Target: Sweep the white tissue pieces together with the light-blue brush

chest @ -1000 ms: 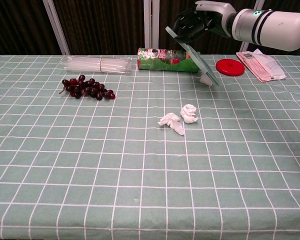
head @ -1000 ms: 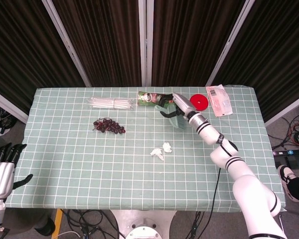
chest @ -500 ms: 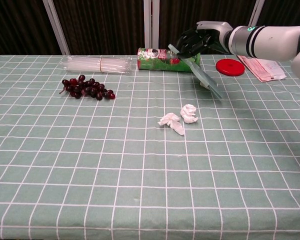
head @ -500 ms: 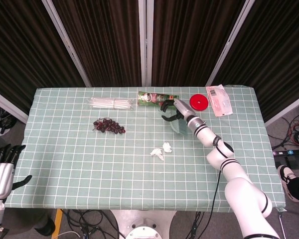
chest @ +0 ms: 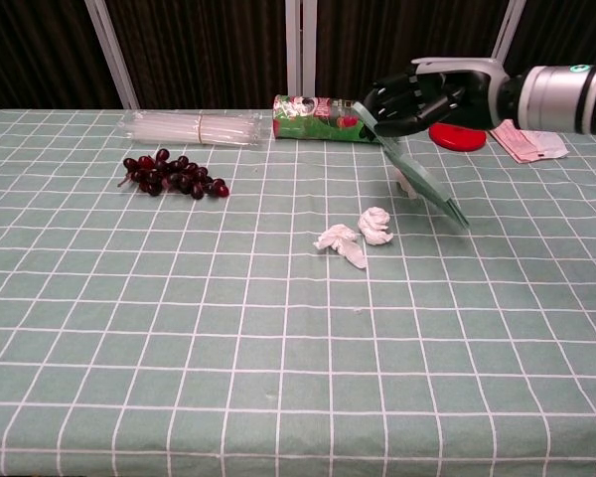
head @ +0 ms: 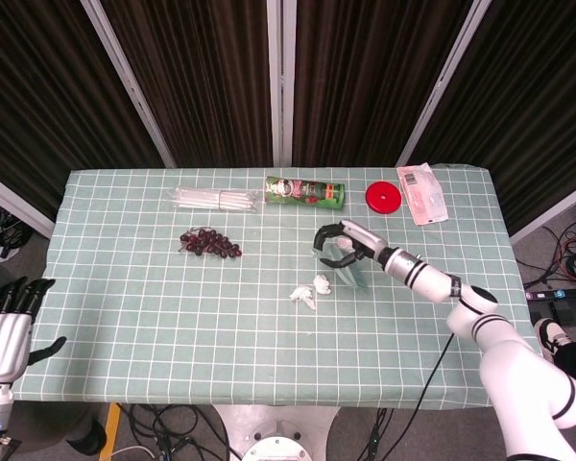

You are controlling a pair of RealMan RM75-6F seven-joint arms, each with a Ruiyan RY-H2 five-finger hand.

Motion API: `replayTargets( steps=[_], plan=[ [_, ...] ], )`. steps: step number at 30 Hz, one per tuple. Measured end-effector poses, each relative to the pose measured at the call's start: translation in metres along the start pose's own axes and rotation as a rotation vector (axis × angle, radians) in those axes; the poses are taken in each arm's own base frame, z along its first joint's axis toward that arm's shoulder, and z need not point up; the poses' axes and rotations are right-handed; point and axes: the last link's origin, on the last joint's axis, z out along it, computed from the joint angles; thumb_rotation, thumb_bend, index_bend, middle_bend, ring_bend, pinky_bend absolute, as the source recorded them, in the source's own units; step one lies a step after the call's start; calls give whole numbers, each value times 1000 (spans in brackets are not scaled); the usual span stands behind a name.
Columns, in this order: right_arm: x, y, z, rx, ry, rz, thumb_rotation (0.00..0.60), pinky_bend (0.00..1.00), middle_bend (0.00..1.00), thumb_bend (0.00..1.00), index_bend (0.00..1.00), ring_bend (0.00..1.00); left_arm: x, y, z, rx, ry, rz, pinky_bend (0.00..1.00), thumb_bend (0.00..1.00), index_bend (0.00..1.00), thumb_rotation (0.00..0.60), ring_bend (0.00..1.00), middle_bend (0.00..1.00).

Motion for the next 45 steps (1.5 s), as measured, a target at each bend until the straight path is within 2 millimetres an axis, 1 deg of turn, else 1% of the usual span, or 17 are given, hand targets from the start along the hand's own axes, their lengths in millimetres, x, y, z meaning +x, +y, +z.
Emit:
replayTargets(
  steps=[2,4,6,8,12,16,22,26,30,32,36,39,42,45],
  plan=[
    [3,-5,-15,44,-13,3,600,174,613,434,742,262,1,0,0,-3,5,1,135,44,150,600,95,161],
    [9,-11,-28,73,-2,-3,600,174,613,434,741,262,2,0,-1,-3,8,-1,135,44,150,600,96,161],
    [15,-16,-32,83,18,-18,600,174,612,434,740,262,2,0,-2,0,6,0,135,44,150,600,96,161],
    [20,-18,-30,74,40,-40,600,174,612,434,740,262,1,-1,-3,3,3,-1,135,44,150,600,95,161],
    [27,-17,-13,16,86,-75,600,174,613,434,740,262,1,-2,-5,10,1,1,135,44,150,600,95,161],
    [32,-17,17,-57,139,-121,600,174,613,435,740,262,1,-4,-6,21,0,2,135,44,150,600,95,161],
    [25,-25,59,-87,192,-163,600,174,615,435,739,262,1,-5,-7,30,-8,4,135,44,150,600,95,161],
    [23,-29,71,-99,213,-164,600,174,616,434,739,262,2,-5,-5,32,-6,5,135,43,150,600,95,161],
    [18,-25,77,-137,216,-152,600,175,617,434,740,262,3,-4,-2,21,-7,7,135,44,150,600,95,161],
    [11,-20,81,-164,207,-136,600,175,616,434,739,262,3,-4,-3,22,-4,8,135,44,150,600,96,161],
    [0,-14,82,-177,176,-93,600,175,616,434,740,262,3,-6,-5,27,-6,7,135,44,150,600,95,161],
    [-6,-10,77,-160,142,-46,600,174,618,434,739,262,2,-7,-5,27,-8,2,135,44,150,600,95,161],
    [-9,-8,66,-125,102,13,600,174,621,434,739,262,0,-5,-4,18,-7,-3,135,43,150,600,95,161],
    [-9,-7,50,-82,55,49,600,174,621,433,740,262,-1,-4,-3,6,-4,-5,135,44,150,600,95,161]
  ],
)
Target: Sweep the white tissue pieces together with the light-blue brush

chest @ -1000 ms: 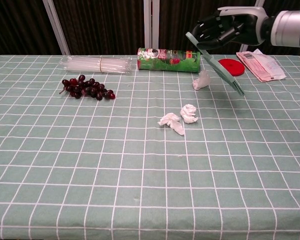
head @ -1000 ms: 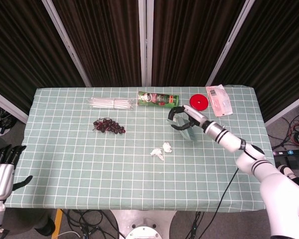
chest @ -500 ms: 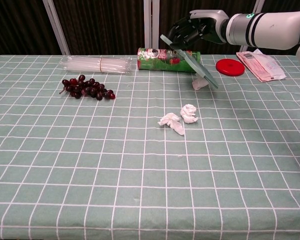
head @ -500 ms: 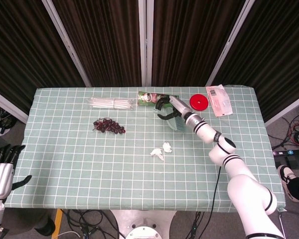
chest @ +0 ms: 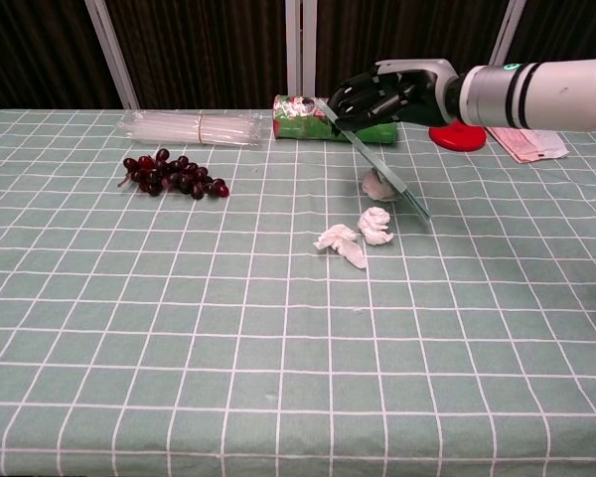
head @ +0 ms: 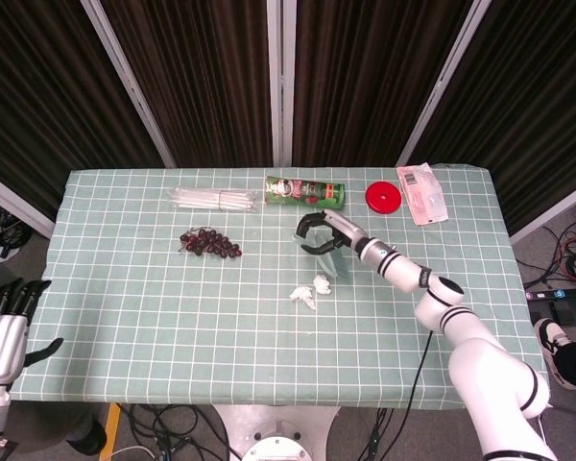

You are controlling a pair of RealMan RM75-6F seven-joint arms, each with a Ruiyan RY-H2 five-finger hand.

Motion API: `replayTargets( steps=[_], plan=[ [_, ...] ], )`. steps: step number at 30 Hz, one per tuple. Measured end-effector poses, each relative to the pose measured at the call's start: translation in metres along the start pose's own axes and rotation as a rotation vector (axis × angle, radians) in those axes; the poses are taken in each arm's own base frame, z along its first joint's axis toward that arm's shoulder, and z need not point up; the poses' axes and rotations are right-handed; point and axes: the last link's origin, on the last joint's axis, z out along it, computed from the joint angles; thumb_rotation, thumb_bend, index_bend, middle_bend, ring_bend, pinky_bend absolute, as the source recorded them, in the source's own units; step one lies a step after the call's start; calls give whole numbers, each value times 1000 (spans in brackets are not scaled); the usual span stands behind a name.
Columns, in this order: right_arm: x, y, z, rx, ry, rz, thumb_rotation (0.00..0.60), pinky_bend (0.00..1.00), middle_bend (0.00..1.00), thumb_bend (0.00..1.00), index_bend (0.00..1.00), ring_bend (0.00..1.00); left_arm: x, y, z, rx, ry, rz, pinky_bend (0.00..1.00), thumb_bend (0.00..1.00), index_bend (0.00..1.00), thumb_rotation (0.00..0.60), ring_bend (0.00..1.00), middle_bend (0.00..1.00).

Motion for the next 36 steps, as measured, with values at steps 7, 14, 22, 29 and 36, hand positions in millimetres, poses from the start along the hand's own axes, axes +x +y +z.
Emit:
replayTargets(
  steps=[7,14,22,29,36],
  plan=[
    [-1,4,-46,85,-117,69,600,175,621,433,739,262,1,1,-2,-12,13,-2,135,44,150,600,95,161],
    [6,-9,-77,165,-152,82,600,174,623,432,740,262,4,-1,-8,-4,24,1,135,44,150,600,95,161],
    [19,-15,-58,120,-67,-5,600,174,624,433,740,262,4,0,-7,5,18,4,135,44,150,600,96,161],
    [1,-21,0,39,-26,-92,600,175,625,433,739,262,6,-1,-9,31,7,9,135,44,150,600,95,161],
    [-23,-21,27,18,-33,-12,600,175,627,432,740,262,5,-5,-12,55,-1,9,135,44,150,600,95,161]
  ],
)
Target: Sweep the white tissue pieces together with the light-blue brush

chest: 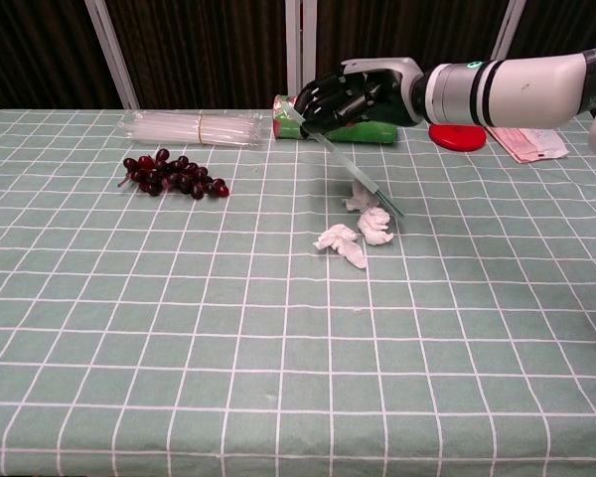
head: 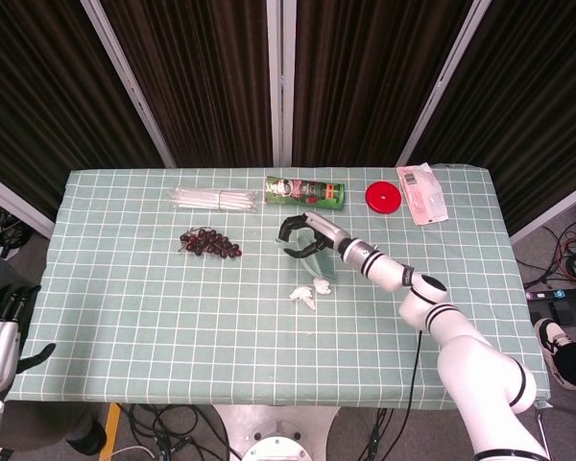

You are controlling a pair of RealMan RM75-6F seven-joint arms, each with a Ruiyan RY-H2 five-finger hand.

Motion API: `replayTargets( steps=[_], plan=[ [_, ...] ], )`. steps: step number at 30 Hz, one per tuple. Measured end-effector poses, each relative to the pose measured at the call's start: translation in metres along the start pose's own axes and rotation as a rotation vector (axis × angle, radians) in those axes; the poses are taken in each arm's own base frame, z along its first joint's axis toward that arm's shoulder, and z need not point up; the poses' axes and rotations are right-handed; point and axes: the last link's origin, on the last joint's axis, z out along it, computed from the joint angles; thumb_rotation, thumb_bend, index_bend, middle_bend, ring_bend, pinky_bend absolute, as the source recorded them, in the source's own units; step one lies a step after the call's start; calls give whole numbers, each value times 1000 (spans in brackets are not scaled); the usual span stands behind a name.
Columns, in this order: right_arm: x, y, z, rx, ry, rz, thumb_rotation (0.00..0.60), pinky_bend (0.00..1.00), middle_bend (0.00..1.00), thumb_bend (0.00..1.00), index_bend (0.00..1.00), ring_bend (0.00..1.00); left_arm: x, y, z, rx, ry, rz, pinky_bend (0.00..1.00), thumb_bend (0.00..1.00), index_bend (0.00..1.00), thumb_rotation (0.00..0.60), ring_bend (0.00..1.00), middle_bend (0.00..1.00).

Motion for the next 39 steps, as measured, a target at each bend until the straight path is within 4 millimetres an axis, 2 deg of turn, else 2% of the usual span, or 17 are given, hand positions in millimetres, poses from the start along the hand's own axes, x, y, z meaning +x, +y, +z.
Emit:
replayTargets(
  steps=[7,13,18,24,30,36,39],
  plan=[
    [-10,-6,-12,73,-107,171,600,175,627,431,739,263,-1,3,3,-19,4,-3,135,44,150,600,95,161],
    [-16,-6,-28,106,-180,241,600,174,627,432,739,262,0,3,0,-26,14,-5,135,44,150,600,95,161],
    [-5,-5,-44,141,-168,223,600,175,627,431,740,262,0,2,0,-29,20,-10,135,45,150,600,95,161],
    [19,0,-80,203,-80,77,600,175,626,417,740,262,-1,0,1,-42,30,-22,135,44,150,600,95,161],
    [35,16,-127,161,36,-207,600,171,601,404,724,249,-3,4,6,-79,41,-35,135,44,149,600,95,161],
    [38,46,-166,-2,122,-505,600,147,558,400,685,225,-4,6,6,-92,46,-41,135,44,150,600,95,161],
    [36,65,-176,-97,138,-620,600,126,495,390,578,170,-4,5,4,-86,44,-42,135,44,150,600,95,161]
  ],
)
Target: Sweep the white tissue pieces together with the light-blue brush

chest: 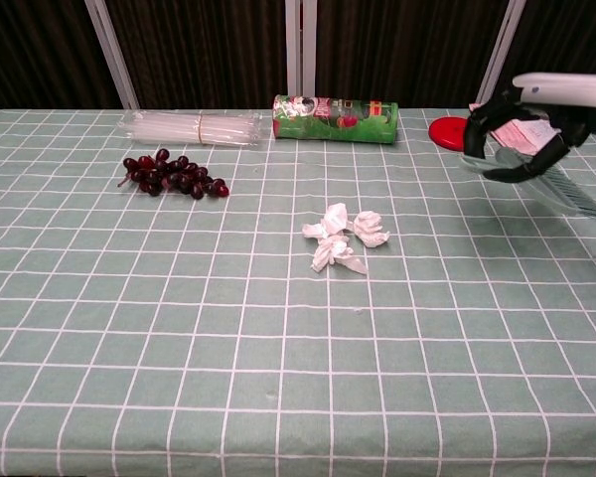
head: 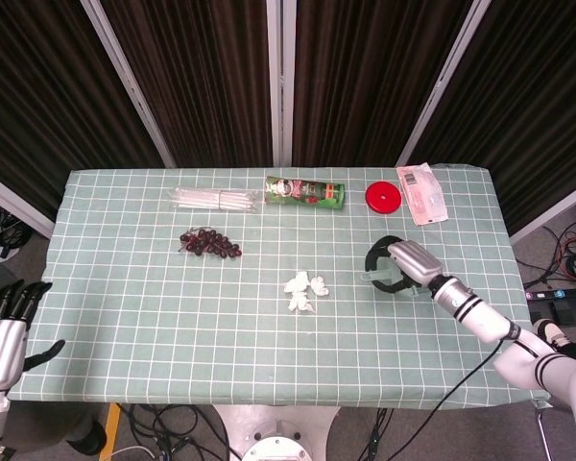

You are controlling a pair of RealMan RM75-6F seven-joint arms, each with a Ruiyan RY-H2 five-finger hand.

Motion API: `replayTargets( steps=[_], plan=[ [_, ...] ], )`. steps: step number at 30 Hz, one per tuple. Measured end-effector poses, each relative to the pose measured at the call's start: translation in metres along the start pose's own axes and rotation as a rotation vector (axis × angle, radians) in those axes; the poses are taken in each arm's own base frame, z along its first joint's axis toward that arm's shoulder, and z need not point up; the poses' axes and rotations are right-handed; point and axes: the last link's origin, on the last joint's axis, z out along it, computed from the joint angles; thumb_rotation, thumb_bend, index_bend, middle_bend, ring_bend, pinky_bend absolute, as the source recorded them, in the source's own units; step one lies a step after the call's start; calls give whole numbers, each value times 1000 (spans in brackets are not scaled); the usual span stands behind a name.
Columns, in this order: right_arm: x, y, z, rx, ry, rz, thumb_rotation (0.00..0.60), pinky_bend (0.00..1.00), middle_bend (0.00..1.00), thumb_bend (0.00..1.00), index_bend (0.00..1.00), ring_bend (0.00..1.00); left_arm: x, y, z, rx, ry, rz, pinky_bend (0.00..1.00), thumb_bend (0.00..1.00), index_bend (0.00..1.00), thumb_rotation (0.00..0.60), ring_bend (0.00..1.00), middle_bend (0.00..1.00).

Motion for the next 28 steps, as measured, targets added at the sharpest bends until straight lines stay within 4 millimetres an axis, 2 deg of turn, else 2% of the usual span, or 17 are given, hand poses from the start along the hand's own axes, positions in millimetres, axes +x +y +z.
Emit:
replayTargets(
  steps=[1,3,6,8,10,12,15,18,23,28],
  plan=[
    [-6,5,-2,-33,-10,-37,600,120,473,387,536,154,0,0,0,3,-1,-1,135,44,150,600,95,161],
    [-17,11,-3,-74,-28,-80,600,94,386,376,389,100,-1,-1,-1,5,-3,-3,135,44,150,600,96,161],
    [-34,17,-5,-124,-67,-131,600,21,165,341,81,3,-2,-1,0,1,-7,-3,135,44,150,600,96,161],
    [-43,19,-8,-144,-88,-155,600,4,90,330,13,0,-3,-1,1,-3,-7,-5,135,45,150,600,95,161],
    [-48,18,-14,-156,-94,-167,600,0,52,327,0,0,-3,-1,2,-7,-5,-7,135,44,150,600,95,161],
    [-48,17,-22,-160,-82,-171,600,0,57,327,0,0,-4,-1,3,-12,-2,-9,135,44,150,600,96,161],
    [-40,15,-39,-160,-12,-184,600,0,89,327,0,0,-4,-1,4,-16,5,-13,135,44,150,600,96,161],
    [-27,12,-67,-164,99,-204,600,0,108,318,0,0,-7,-2,5,-16,5,-14,135,44,150,600,95,161],
    [-10,8,-141,-242,310,-211,600,0,101,278,0,0,-13,-2,7,-19,-13,-13,135,44,150,600,95,161],
    [-8,4,-213,-357,464,-196,600,0,113,279,0,0,-15,-1,10,-18,-20,-16,135,44,150,600,95,161]
  ],
)
